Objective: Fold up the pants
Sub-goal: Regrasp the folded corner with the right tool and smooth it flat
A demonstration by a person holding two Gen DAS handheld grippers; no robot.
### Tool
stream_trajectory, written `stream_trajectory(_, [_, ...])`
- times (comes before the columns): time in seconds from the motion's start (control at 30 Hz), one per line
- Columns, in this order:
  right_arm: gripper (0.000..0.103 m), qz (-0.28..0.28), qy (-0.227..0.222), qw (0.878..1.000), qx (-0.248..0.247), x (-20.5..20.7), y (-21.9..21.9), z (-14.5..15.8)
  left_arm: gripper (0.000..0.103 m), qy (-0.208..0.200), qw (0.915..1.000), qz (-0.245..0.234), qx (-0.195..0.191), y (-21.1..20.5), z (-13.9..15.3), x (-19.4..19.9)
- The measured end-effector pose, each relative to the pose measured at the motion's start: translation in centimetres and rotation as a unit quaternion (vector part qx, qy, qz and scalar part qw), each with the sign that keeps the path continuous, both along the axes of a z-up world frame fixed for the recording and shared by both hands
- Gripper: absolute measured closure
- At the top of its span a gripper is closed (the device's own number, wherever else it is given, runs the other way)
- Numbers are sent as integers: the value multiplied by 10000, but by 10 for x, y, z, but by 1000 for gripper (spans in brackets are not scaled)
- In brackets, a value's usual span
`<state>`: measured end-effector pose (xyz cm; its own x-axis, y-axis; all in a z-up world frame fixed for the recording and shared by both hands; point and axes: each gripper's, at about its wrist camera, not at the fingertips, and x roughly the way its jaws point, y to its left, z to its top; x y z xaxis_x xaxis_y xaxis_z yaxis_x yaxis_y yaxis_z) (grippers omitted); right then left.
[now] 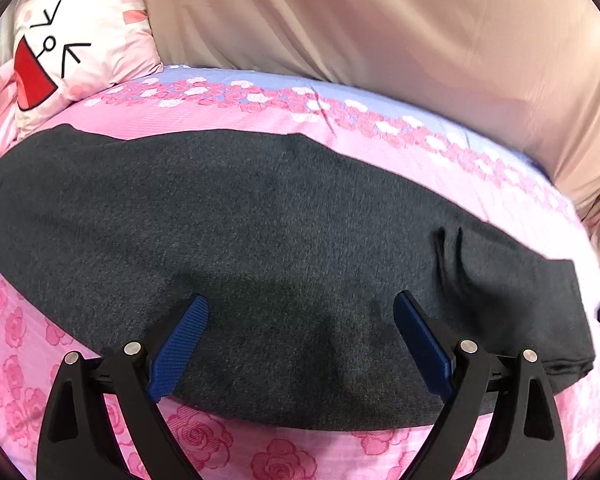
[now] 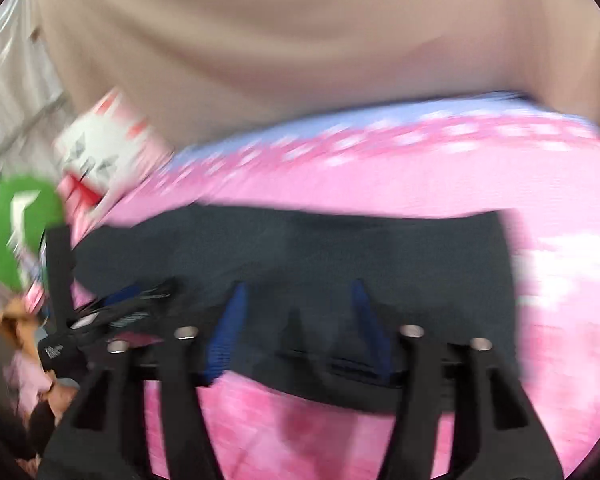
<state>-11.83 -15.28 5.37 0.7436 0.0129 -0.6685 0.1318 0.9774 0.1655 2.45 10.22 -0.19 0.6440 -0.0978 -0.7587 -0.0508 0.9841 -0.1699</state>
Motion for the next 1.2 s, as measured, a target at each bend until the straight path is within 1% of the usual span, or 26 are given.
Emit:
stream_trajectory(0.07, [46, -529, 107, 9985, 13, -21, -37, -1, 11, -88, 9999, 54, -114, 4, 2, -2])
stream_trajectory(0.1, [45, -768, 172, 9967, 194, -33, -56, -6, 11, -100, 9998, 60, -139, 4, 2, -3])
stream_trajectory(0.17, [45, -1001, 311, 9922, 668, -45, -81, -21, 11, -78, 9998, 71, -151, 4, 2, -2])
stream_trajectory(0.2, [45, -1018, 398, 9898, 918, -46, -89, -30, 11, -69, 9998, 77, -140, 4, 2, -2])
stream_trajectory(0.3, [45, -854, 571, 9876, 1186, -33, -87, -53, 11, -86, 9999, 101, -88, 3, 2, -2])
stream_trajectory(0.33, [42, -824, 505, 9886, 1151, -29, -85, -53, 11, -114, 9998, 128, -74, 3, 3, -3])
stream_trajectory(0.37, [42, -793, 513, 9895, 1096, -25, -82, -53, 11, -150, 9997, 150, -81, 4, 4, -4])
stream_trajectory(0.4, [42, -668, 568, 9892, 1172, -17, -78, -53, 11, -177, 9997, 173, -88, 5, 4, -4])
stream_trajectory(0.43, [52, -584, 606, 9881, 1284, -12, -77, -55, 11, -223, 9995, 206, -105, 7, 5, -6])
stream_trajectory(0.47, [61, -605, 630, 9888, 1210, -6, -72, -57, 11, -257, 9993, 229, -118, 8, 6, -7])
stream_trajectory(0.5, [73, -520, 682, 9899, 1128, 0, -67, -58, 11, -288, 9992, 257, -126, 8, 7, -8])
stream_trajectory(0.53, [82, -500, 638, 9900, 1158, 0, -66, -56, 11, -321, 9990, 294, -129, 9, 8, -10])
stream_trajectory(0.57, [86, -504, 576, 9907, 1122, 0, -65, -54, 11, -339, 9988, 315, -133, 9, 8, -11])
stream_trajectory(0.63, [91, -500, 298, 9942, 902, -8, -65, -40, 11, -409, 9982, 410, -166, 12, 10, -13])
stream_trajectory(0.67, [92, -544, 173, 9953, 785, -14, -67, -33, 11, -470, 9976, 484, -178, 12, 12, -16])
stream_trajectory(0.7, [92, -659, 40, 9963, 555, -21, -70, -25, 11, -530, 9971, 512, -182, 12, 14, -18])
stream_trajectory(0.73, [93, -733, -42, 9967, 332, -27, -76, -19, 11, -556, 9969, 526, -161, 11, 16, -20])
stream_trajectory(0.77, [93, -726, -48, 9970, 262, -31, -82, -16, 11, -556, 9971, 509, -136, 8, 17, -23])
stream_trajectory(0.8, [93, -743, -18, 9967, 334, -36, -91, -16, 11, -577, 9971, 477, -121, 4, 18, -25])
stream_trajectory(0.87, [93, -866, 40, 9961, 189, -44, -102, -17, 11, -655, 9972, 373, -18, -8, 21, -31])
stream_trajectory(0.9, [93, -964, 52, 9951, 194, -51, -111, -18, 11, -664, 9972, 329, 20, -12, 22, -33])
stream_trajectory(1.03, [93, -1249, 34, 9919, 238, -80, -140, -17, 11, -602, 9981, -58, 116, -37, 25, -38])
stream_trajectory(1.1, [89, -1204, 217, 9921, 275, -87, -150, -21, 11, -608, 9976, -214, 266, -48, 24, -40])
stream_trajectory(1.13, [81, -1281, 264, 9912, 202, -88, -151, -23, 11, -612, 9971, -292, 355, -53, 21, -41])
stream_trajectory(1.17, [80, -1485, 273, 9885, -111, -93, -147, -21, 11, -578, 9968, -352, 424, -57, 18, -40])
stream_trajectory(1.2, [80, -1544, 166, 9869, -442, -98, -136, -14, 11, -524, 9967, -410, 474, -60, 16, -39])
